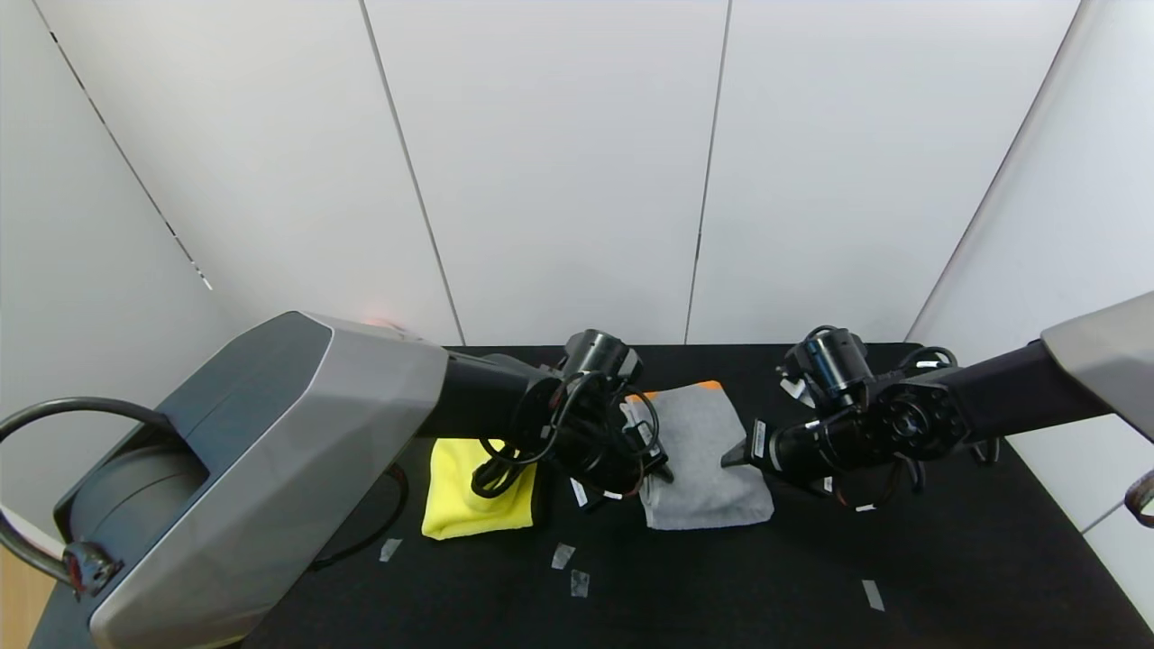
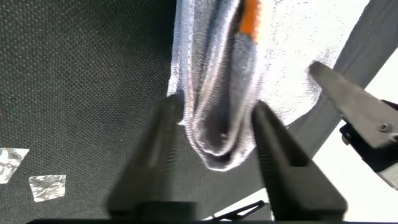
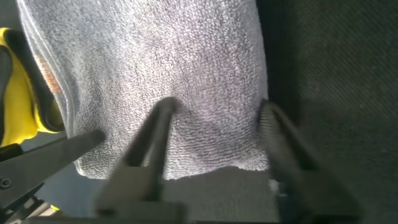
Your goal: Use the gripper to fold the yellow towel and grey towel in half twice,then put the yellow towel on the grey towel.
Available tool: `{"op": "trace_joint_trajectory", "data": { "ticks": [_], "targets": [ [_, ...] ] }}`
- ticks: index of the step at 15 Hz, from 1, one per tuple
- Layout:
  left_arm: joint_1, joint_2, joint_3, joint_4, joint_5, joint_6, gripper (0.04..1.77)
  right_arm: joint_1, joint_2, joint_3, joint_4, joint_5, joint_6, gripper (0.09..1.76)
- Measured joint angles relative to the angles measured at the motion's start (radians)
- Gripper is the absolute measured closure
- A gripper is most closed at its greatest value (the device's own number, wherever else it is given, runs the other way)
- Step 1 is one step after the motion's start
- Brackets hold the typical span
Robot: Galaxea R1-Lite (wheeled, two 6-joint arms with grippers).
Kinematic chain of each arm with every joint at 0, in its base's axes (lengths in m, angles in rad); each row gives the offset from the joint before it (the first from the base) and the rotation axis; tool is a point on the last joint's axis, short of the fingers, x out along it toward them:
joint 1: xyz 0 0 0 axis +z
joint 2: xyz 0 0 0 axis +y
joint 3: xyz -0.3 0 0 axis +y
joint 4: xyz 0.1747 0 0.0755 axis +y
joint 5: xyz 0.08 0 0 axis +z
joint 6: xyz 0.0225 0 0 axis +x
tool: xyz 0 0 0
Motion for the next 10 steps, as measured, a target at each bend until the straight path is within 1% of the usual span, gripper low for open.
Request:
{"op": "trace_joint_trajectory", "data": {
  "ticks": [1, 2, 3, 4, 10],
  "targets": [
    [-0.001, 0.001, 0.000, -0.004, 0.000, 0.000, 1.39, 0.001, 0.003, -0.001, 0.001, -0.002, 0.001, 1.02],
    [-0.001, 0.001, 0.000, -0.011, -0.001, 0.001, 1.68, 0.006, 0.005, -0.001, 0.002, -0.003, 0.002, 1.15],
    [-0.001, 0.002, 0.000, -0.011, -0.001, 0.001, 1.70, 0.008, 0.007, -0.002, 0.002, -0.002, 0.002, 1.67],
    [-0.001, 0.002, 0.000, -0.011, -0.001, 0.001, 1.70, 0.009, 0.008, -0.003, 0.002, -0.002, 0.003, 1.73],
    [-0.006, 0.005, 0.000, -0.011, -0.001, 0.009, 1.70, 0.008, 0.003, -0.003, 0.000, -0.002, 0.007, 1.73]
  ]
}}
